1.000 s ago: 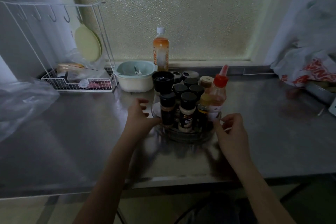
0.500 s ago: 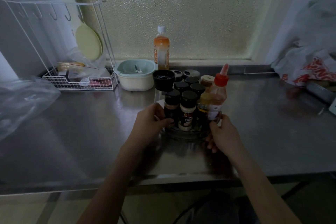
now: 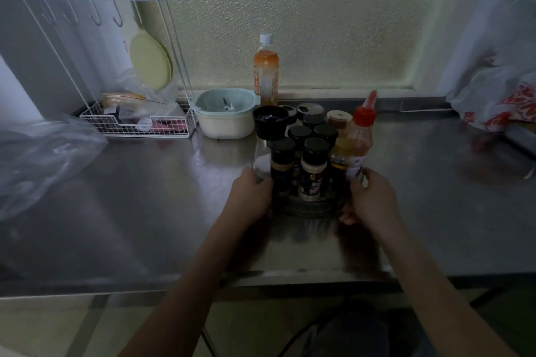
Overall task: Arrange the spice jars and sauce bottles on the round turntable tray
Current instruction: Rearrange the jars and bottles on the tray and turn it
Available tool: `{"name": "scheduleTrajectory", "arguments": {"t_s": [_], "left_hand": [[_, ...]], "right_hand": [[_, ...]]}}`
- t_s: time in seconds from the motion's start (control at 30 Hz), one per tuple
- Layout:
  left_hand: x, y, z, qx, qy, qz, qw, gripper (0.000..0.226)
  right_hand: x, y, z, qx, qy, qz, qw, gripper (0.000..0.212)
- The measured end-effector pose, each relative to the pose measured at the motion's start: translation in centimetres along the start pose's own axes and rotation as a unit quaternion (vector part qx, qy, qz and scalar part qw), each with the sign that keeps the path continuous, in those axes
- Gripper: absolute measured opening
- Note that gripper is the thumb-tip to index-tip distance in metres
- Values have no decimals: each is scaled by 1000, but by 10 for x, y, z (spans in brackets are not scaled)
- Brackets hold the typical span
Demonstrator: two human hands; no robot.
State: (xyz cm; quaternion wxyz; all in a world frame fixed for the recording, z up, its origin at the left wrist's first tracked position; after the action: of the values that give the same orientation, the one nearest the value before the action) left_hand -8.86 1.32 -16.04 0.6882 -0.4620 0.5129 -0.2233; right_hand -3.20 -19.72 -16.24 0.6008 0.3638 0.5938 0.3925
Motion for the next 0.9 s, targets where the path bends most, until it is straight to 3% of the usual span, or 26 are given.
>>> {"name": "scheduleTrajectory", "arguments": {"t_s": [0.1, 0.27, 0.43, 0.9], "left_hand": [[8, -9, 15, 24, 0, 22, 999, 22], [30, -17, 65, -6, 28, 65, 997, 37], [46, -29, 106, -46, 37, 74, 995, 36], [56, -35, 170, -31, -15, 173, 984, 37]], "right_hand": [[0, 0, 16, -2, -6, 2, 1000, 38], [6, -2, 63, 37, -12, 23, 999, 35], [11, 2, 109, 58, -42, 7, 997, 27], [27, 6, 181, 76, -43, 20, 996, 24]]}}
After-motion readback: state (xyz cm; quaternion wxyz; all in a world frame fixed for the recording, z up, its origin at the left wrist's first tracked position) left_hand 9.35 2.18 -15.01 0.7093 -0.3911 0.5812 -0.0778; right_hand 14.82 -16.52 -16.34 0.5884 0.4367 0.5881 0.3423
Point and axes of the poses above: each hand's wrist, its own z-axis towards the middle knuckle, its own x-axis out of the palm, y = z × x, the point moved 4 cm from there along z, towards the middle knuckle, and after that the axes turned 1 degree about x, right-handed, at the moved point
